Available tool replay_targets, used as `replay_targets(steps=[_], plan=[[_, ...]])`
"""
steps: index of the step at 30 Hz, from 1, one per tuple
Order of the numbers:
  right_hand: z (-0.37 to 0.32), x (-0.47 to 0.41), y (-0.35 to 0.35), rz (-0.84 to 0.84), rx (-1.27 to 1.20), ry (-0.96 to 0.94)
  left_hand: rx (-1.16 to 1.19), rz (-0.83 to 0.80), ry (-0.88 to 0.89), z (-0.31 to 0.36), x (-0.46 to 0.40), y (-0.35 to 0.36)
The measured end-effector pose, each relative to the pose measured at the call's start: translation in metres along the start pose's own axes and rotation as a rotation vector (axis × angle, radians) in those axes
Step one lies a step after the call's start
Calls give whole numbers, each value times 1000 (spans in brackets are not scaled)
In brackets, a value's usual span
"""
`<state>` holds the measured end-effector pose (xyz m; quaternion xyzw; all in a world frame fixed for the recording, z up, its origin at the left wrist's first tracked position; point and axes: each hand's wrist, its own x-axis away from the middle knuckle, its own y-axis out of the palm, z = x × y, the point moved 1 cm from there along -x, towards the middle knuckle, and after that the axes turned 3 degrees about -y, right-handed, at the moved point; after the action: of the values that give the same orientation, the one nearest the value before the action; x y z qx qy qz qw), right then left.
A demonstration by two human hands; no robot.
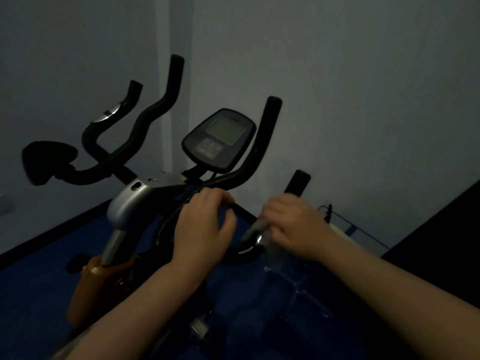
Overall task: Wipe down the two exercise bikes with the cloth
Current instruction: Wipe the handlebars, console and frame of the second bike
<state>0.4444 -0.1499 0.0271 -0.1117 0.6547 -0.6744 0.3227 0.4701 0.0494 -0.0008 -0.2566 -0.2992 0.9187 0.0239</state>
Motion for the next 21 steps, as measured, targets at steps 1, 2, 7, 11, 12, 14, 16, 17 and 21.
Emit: replay_targets(steps=[1,2,7,11,12,14,16,17,21], plan=[[10,-3,-2,87,11,60,-49,-62,-14,0,-3,5],[10,-5,1,181,-5,131,-106,-104,-28,-1,-4,9],[-31,5,56,413,-76,61,-201,-128,-45,-8,0,11],[38,-1,11,267,223,-164,-236,-166,-56,-7,-3,12],[48,-3,6,290,283,-135,-244,-159,-63,-7,-3,12],[34,-2,18,424,202,83,-253,-137,-65,-7,-2,12],[-8,1,50,583,-35,297,-265,-137,-62,-7,-1,13],[-26,4,66,618,-88,281,-270,-138,-53,-7,-1,13],[-7,2,51,385,59,-197,-287,-174,-46,-6,-1,14]])
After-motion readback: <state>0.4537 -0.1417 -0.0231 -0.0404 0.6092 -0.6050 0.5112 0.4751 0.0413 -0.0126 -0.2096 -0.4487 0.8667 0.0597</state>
